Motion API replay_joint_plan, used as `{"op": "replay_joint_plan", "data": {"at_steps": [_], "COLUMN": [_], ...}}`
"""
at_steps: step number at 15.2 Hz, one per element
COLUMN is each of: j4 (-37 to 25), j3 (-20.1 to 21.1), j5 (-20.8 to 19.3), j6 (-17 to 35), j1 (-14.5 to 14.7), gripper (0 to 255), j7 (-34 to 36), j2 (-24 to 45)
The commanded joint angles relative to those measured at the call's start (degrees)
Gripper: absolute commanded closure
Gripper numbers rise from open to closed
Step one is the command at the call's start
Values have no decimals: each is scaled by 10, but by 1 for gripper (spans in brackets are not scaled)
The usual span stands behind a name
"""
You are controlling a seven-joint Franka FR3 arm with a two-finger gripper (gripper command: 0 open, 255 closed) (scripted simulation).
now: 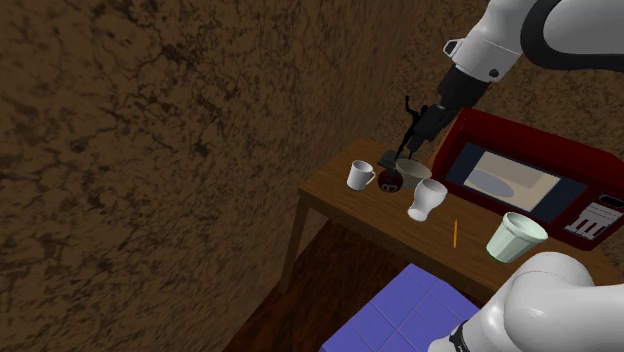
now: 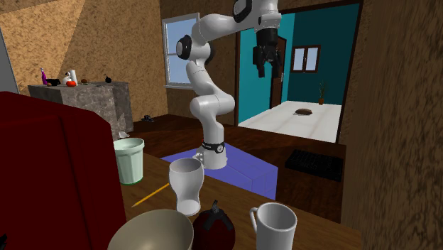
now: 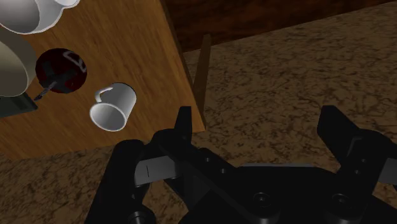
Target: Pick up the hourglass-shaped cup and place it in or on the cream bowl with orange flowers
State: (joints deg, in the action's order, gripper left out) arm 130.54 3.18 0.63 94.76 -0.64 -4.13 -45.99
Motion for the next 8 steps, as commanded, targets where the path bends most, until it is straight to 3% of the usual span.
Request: {"op": "replay_joint_plan", "data": {"at_steps": [1,8], "j4": [0,70], "j3": [0,-82], "j5": [0,-39], "j6": [0,53], "j1": [0,-20], "gripper": [0,0], "j7": [0,-90], "j2": [0,4]}}
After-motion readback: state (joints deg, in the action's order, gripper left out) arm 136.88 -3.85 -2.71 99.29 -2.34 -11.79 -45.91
